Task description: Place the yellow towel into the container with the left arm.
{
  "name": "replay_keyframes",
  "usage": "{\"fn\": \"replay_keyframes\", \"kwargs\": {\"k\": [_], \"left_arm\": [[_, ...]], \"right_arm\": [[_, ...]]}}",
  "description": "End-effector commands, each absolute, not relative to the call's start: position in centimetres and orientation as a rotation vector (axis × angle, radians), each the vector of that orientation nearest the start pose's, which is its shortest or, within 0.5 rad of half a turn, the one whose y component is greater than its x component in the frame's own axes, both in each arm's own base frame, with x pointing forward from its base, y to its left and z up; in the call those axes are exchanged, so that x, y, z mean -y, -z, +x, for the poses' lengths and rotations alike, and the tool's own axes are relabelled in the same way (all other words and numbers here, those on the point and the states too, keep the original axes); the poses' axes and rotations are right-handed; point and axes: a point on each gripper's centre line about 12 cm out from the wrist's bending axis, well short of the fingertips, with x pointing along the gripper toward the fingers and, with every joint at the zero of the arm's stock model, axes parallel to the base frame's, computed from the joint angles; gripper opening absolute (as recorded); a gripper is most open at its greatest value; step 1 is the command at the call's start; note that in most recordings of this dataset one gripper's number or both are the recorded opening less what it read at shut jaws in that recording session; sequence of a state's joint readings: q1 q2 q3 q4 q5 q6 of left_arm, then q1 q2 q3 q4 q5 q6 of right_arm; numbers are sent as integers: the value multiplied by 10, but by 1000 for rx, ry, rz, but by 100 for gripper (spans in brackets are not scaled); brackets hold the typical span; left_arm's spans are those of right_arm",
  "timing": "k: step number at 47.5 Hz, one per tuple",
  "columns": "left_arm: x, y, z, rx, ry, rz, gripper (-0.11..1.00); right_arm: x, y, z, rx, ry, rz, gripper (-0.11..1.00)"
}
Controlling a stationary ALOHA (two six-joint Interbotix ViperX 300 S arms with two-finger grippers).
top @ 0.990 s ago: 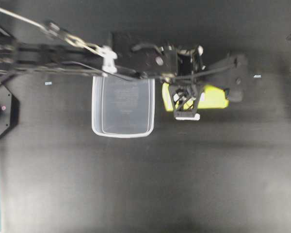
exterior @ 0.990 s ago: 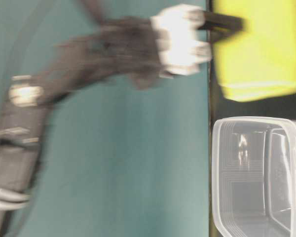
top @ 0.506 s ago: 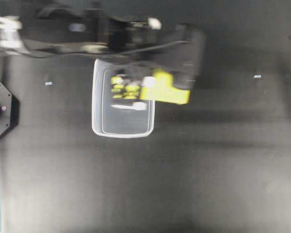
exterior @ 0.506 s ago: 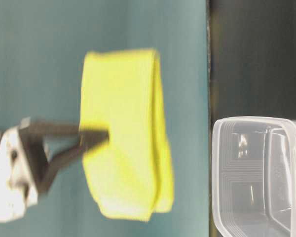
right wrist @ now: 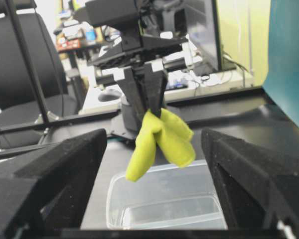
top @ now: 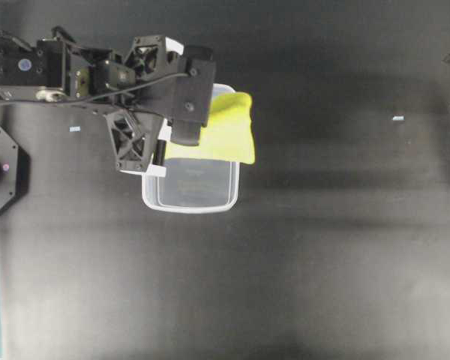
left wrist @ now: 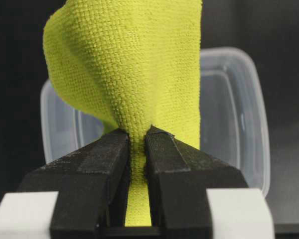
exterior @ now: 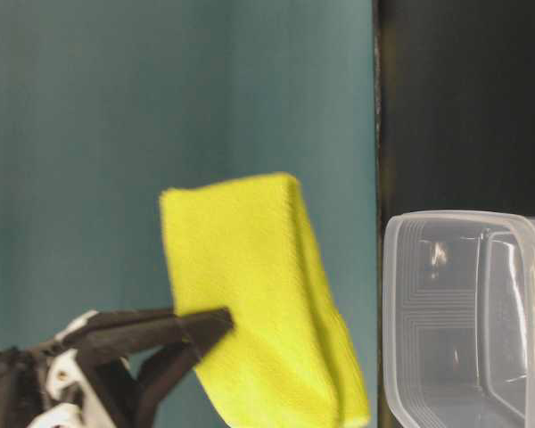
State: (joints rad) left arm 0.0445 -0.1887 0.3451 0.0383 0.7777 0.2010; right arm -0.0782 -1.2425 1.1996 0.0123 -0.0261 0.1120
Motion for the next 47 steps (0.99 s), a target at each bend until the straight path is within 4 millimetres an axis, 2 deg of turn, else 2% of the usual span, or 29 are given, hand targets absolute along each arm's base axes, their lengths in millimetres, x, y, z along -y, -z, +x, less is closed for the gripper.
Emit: {"fn": "replay_keyframes", "kwargs": {"k": [1,28,43,47], "left_arm": [[-21,-297,365,-926,32,202,7],[-22,-257,373,-1026,49,202,7],[-25,-248,375,-1055,39,189,8],[-25,-245,373,-1061,39,186,27]], "right_arm": [[13,-305,153,80,78,124,74],[13,-302,154,70,79,129,74],[13,-302,154,70,79,131,74],[13,-300,155,55,80,133,74]]}}
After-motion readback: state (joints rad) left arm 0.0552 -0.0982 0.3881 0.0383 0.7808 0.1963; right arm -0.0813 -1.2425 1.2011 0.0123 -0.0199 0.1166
